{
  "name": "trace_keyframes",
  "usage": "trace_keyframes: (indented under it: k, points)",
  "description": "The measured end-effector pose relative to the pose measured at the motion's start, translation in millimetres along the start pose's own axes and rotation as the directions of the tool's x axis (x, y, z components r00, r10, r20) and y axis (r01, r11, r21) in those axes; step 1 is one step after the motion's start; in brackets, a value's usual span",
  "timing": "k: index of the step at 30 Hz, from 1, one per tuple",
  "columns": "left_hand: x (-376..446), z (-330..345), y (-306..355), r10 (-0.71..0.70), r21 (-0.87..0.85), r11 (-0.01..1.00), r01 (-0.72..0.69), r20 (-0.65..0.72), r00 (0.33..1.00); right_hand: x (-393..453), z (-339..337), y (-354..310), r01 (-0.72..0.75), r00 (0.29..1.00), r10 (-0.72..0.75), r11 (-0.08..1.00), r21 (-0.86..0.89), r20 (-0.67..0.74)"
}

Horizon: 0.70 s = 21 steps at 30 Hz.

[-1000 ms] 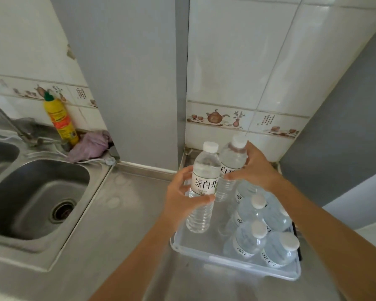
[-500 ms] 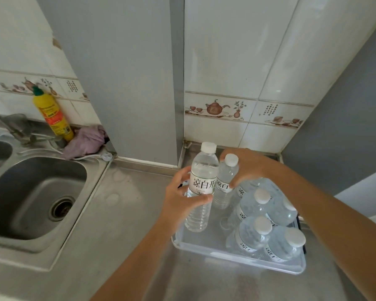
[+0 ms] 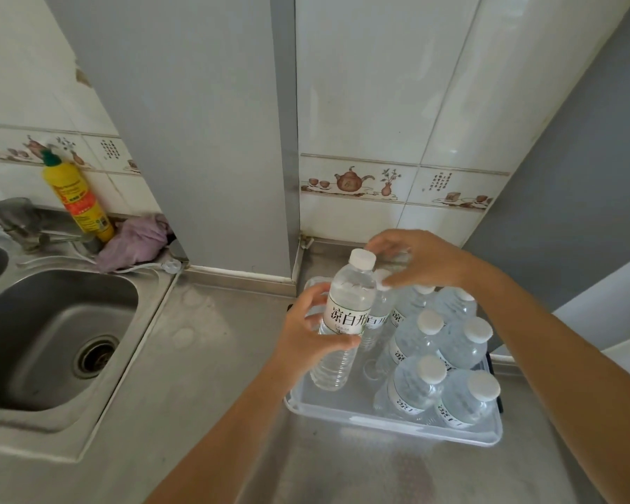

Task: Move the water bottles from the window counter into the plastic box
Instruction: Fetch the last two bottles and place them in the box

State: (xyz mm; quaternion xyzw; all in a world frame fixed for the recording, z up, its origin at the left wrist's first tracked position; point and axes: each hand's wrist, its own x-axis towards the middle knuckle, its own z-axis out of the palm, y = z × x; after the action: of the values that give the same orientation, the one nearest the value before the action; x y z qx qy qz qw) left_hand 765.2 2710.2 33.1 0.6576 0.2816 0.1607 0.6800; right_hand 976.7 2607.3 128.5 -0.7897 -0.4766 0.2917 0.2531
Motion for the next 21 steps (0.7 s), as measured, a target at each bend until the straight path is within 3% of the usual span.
trace_keyframes:
  k: [2, 5, 10, 21]
  points:
    - [0, 4, 1, 0.001, 0.006, 1.000, -0.001, 0.035, 0.999, -19, -9, -18, 0.057, 0.997, -0.049, 0.990, 0.127, -0.064]
    - [3, 11, 0, 0.011, 0.015, 1.000, -0.012, 0.091, 0.996, -43, -5, -38, 0.102, 0.994, -0.095, 0.983, 0.150, -0.056]
    - [10, 26, -8, -0.028, 0.092, 0.996, 0.014, 0.149, 0.988, -47, 17, -30, 0.094, 0.981, -0.096, 0.995, -0.019, -0.168]
    - [24, 36, -31, -0.011, 0.313, 0.949, -0.048, 0.185, 0.983, -45, 42, -13, 0.064, 0.975, -0.141, 0.918, -0.392, -0.171]
